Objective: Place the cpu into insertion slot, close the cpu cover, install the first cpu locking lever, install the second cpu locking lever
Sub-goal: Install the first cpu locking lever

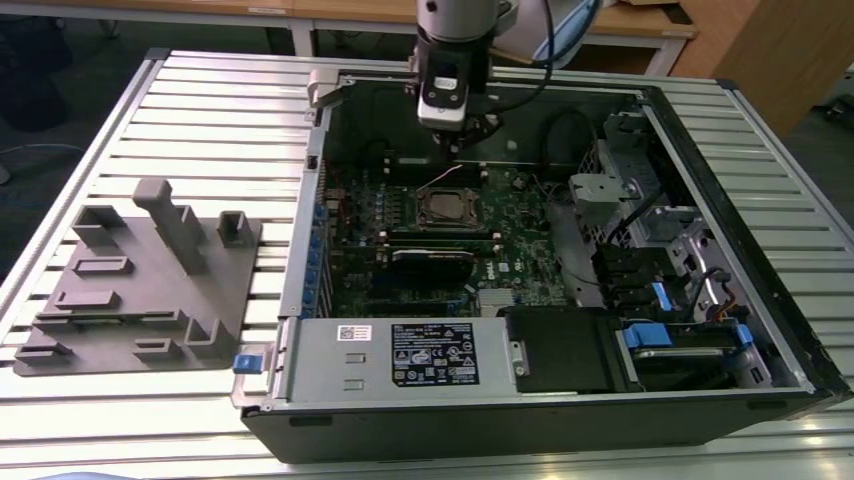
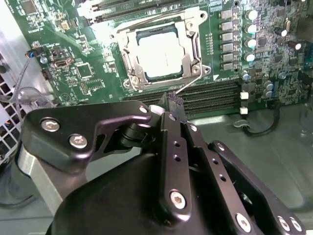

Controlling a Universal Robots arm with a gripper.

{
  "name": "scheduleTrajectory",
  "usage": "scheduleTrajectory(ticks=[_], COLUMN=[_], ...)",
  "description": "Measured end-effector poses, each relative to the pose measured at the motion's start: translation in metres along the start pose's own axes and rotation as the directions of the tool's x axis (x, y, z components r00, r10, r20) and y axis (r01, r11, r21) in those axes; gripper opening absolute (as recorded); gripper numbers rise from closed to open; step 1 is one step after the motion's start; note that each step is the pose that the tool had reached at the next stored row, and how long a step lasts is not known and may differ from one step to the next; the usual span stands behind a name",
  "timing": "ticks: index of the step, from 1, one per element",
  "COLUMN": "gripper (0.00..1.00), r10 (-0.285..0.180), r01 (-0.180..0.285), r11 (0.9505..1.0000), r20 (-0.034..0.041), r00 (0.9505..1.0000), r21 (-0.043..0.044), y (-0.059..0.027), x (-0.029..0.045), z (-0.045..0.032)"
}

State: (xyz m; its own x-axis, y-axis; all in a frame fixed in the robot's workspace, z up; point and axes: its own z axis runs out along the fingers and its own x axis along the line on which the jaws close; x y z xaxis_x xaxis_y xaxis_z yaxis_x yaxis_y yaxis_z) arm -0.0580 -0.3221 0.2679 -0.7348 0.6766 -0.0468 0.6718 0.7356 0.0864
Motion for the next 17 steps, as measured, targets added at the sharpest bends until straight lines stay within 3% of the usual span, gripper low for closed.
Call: scheduleTrajectory(ticks=[5, 10, 17], gripper=[0.11, 0.11, 0.11], r10=[0.002, 0.007, -0.006], r01=[-0.003, -0.009, 0.004], r11=[0.9993, 0.9991, 0.9992], r20=[0.0364, 0.0417, 0.0408], r00=[0.9993, 0.9991, 0.9991], r21=[0.0374, 0.0416, 0.0408], y=[-0.0001, -0.0004, 0.0012], x=[0.0022, 0.0046, 0.0070], z=[0.0023, 0.0097, 0.0180])
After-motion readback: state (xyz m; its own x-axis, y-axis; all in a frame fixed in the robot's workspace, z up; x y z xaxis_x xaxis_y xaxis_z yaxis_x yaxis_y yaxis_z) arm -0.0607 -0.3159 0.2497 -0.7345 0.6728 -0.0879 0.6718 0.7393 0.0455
